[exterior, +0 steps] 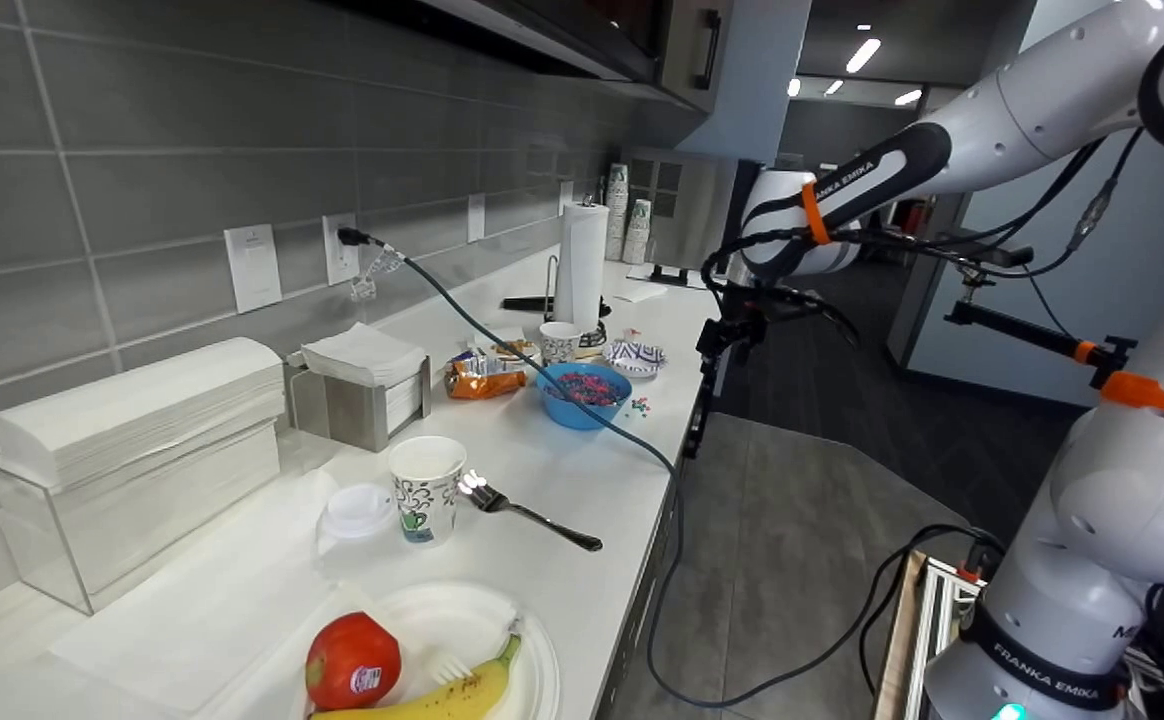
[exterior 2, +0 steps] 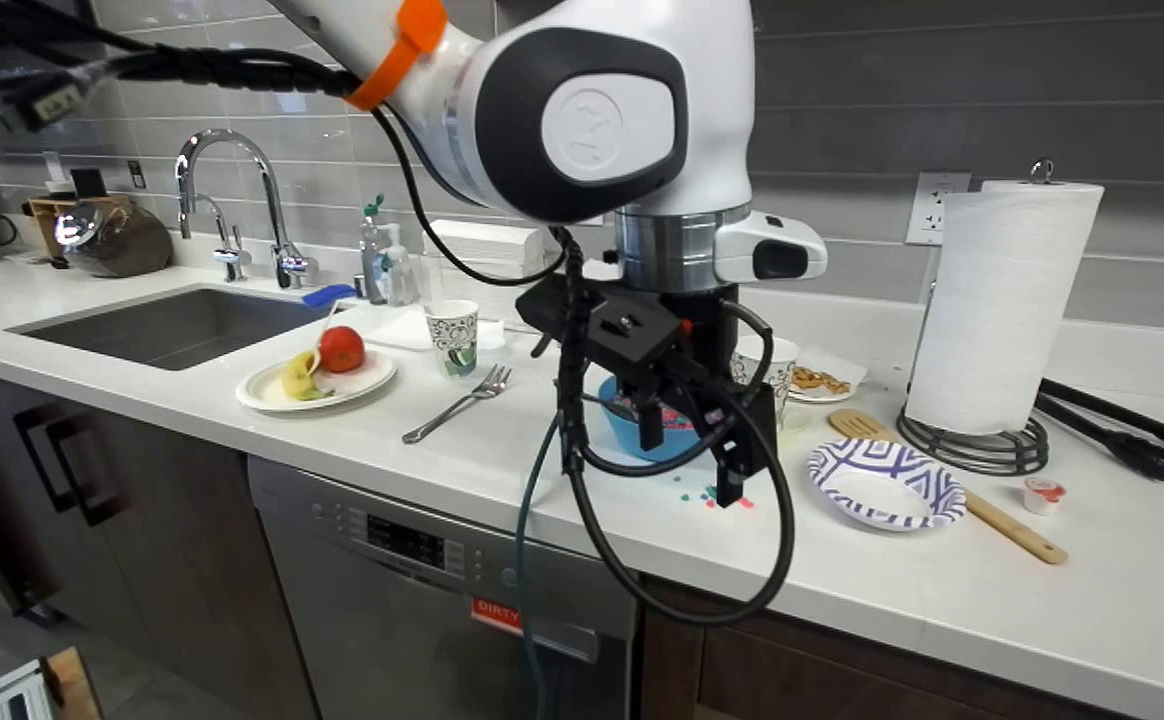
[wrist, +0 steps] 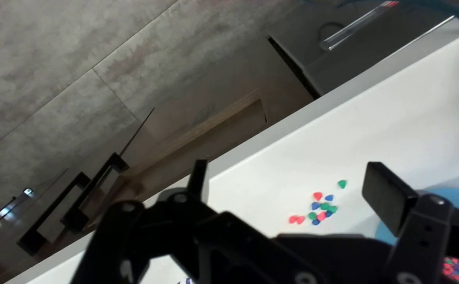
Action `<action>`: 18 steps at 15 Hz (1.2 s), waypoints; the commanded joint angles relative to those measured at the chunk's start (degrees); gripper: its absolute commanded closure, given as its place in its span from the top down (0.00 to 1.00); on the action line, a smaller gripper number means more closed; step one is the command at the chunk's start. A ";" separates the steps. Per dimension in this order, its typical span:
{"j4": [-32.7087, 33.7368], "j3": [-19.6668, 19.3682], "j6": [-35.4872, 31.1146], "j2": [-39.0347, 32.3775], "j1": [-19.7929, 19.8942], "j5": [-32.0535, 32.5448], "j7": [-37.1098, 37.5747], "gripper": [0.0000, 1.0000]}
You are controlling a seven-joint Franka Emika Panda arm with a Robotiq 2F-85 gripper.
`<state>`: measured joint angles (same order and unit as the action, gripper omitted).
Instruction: Separate the sweets into colors
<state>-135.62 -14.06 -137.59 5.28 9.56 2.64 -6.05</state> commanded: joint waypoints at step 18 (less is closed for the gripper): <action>17.58 8.14 -12.63 -24.70 3.25 -18.84 -1.75 0.00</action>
<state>-120.12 -8.13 -148.76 -16.98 11.34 -12.97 -7.50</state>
